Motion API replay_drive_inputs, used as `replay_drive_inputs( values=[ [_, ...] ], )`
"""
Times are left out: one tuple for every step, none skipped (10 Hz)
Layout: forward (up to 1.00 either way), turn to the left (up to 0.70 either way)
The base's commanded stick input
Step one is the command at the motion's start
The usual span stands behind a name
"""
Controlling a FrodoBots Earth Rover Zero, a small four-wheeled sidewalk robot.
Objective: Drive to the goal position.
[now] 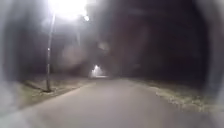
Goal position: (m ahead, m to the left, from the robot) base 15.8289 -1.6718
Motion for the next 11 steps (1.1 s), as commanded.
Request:
replay_drive_inputs(
  values=[
    [1.0, 0.0],
    [1.0, 0.0],
    [1.0, 0.0],
    [1.0, 0.0],
    [1.0, 0.0],
    [1.0, 0.0],
    [1.0, 0.0],
    [1.0, 0.0],
    [1.0, 0.0],
    [1.0, 0.0],
    [1.0, 0.0]
  ],
)
